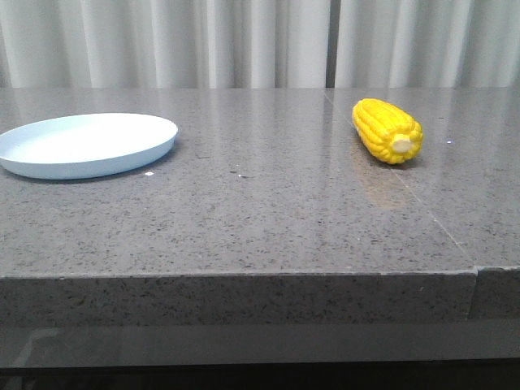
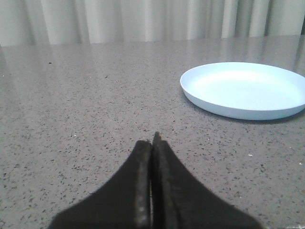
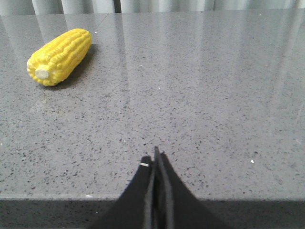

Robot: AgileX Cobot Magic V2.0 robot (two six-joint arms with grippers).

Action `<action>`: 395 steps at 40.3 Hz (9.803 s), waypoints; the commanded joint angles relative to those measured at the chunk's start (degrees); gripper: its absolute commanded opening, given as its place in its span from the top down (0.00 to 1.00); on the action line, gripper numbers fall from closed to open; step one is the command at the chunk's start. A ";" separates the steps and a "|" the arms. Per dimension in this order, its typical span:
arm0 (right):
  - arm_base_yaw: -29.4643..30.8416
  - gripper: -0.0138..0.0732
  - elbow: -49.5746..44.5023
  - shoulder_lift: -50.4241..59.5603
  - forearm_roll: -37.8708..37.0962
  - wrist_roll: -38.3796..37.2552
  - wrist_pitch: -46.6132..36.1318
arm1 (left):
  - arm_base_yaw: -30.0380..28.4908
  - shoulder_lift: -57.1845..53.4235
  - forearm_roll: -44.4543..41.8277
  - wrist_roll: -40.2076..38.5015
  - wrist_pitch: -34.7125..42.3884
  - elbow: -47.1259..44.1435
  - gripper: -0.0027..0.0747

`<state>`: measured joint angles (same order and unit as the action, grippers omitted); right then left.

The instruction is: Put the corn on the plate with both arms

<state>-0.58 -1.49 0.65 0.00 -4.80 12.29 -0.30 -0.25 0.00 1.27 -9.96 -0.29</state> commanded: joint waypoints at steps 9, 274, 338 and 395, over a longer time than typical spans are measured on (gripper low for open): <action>0.29 0.94 0.88 0.63 -0.72 0.53 -4.23 | -0.08 -1.10 0.78 -0.09 4.95 -0.15 0.99; 0.29 0.14 31.95 -25.21 5.29 0.53 7.26 | 15.73 92.17 0.65 -2.43 -38.01 90.34 0.81; 0.29 0.14 31.95 -25.26 5.45 0.53 6.85 | 6.05 4.54 -3.30 -1.83 -7.93 22.59 0.99; -9.89 0.14 88.66 -102.62 17.57 0.53 28.79 | 6.05 4.54 -3.30 -1.83 -7.93 22.59 0.99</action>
<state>-10.58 84.25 -103.15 16.46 -4.80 42.22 5.37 3.67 -3.31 -0.40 -22.82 20.79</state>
